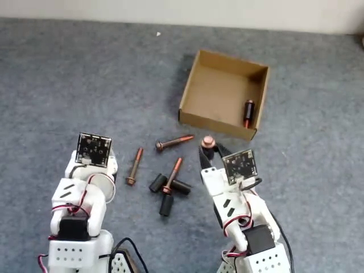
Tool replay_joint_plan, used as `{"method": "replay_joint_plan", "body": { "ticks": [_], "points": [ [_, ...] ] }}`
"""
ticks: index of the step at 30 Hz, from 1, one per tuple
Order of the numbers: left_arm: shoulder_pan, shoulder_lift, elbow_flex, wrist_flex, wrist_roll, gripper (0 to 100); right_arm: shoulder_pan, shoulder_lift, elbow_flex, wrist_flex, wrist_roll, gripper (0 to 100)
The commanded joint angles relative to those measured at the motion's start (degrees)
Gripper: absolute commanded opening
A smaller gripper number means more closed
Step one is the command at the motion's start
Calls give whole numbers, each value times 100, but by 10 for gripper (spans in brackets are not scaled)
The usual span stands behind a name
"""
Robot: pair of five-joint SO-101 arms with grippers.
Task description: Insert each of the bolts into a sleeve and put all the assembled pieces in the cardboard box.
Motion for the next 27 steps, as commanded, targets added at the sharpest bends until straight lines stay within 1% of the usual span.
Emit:
{"method": "replay_joint_plan", "body": {
  "ticks": [1, 5, 10, 16, 19, 27],
  "points": [
    [-110, -31, 330, -114, -114, 6, 101, 154, -611, 514, -44, 5],
    [-171, -31, 549, -413, -114, 6, 110, 963, -1604, 629, -18, 5],
    [-391, -31, 567, -501, -114, 6, 154, 2844, -3108, 576, -18, 5],
    [-409, -31, 567, -501, -114, 6, 892, 5402, -4725, -532, -26, 5],
    [-409, -31, 567, -501, -114, 6, 1209, 6615, -5455, -927, -26, 5],
    [-409, -31, 567, -501, -114, 6, 1648, 9279, -7037, -1692, -44, 5]
  ]
}}
